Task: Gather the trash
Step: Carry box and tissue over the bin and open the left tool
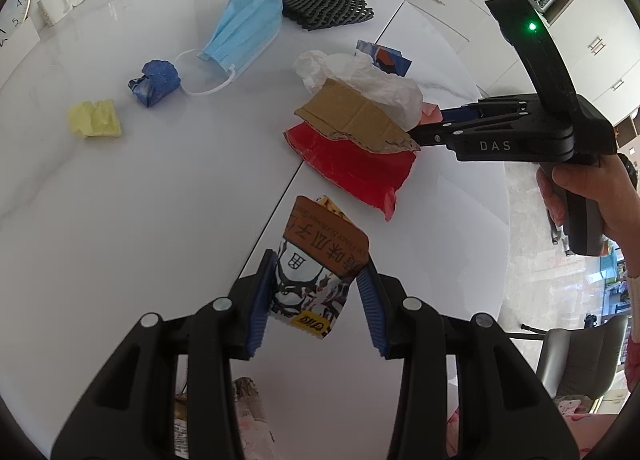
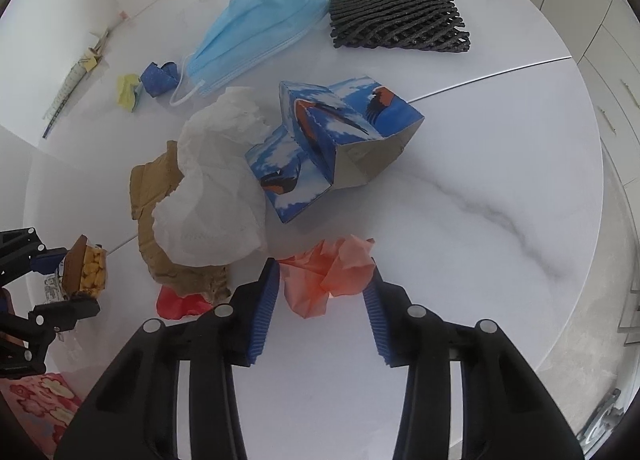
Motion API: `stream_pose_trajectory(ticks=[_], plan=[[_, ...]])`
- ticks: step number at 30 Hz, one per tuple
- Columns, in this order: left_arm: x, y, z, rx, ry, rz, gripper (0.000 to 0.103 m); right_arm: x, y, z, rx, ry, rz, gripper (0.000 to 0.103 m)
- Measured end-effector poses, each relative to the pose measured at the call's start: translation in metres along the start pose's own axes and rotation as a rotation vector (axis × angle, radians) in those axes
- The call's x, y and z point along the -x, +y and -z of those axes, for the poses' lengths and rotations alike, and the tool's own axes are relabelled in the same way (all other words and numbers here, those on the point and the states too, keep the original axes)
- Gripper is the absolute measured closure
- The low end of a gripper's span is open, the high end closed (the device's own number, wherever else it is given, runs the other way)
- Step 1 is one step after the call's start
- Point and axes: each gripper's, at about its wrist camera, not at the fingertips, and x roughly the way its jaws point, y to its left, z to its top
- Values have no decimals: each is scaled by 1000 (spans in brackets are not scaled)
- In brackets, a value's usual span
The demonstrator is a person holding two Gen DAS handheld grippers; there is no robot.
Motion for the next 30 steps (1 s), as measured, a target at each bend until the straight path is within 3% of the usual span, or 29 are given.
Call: stream_pose_trajectory(ticks=[6, 10, 21, 24, 30], plan=[[7, -8, 1, -12, -9, -2, 63, 19, -10, 14, -51, -41, -11, 63], [12, -27, 0, -40, -16, 16, 63, 46, -19, 43, -110, -65, -7, 63], [6, -167, 2, -290, 21, 162, 63, 139, -62, 188, -315, -64, 108, 63], [-1, -207, 4, -362, 52, 177, 63, 155, -73, 231, -371, -60, 154, 63], [-13, -274, 12, -472, 94, 184, 63, 167, -91, 281, -444, -67, 149, 63]])
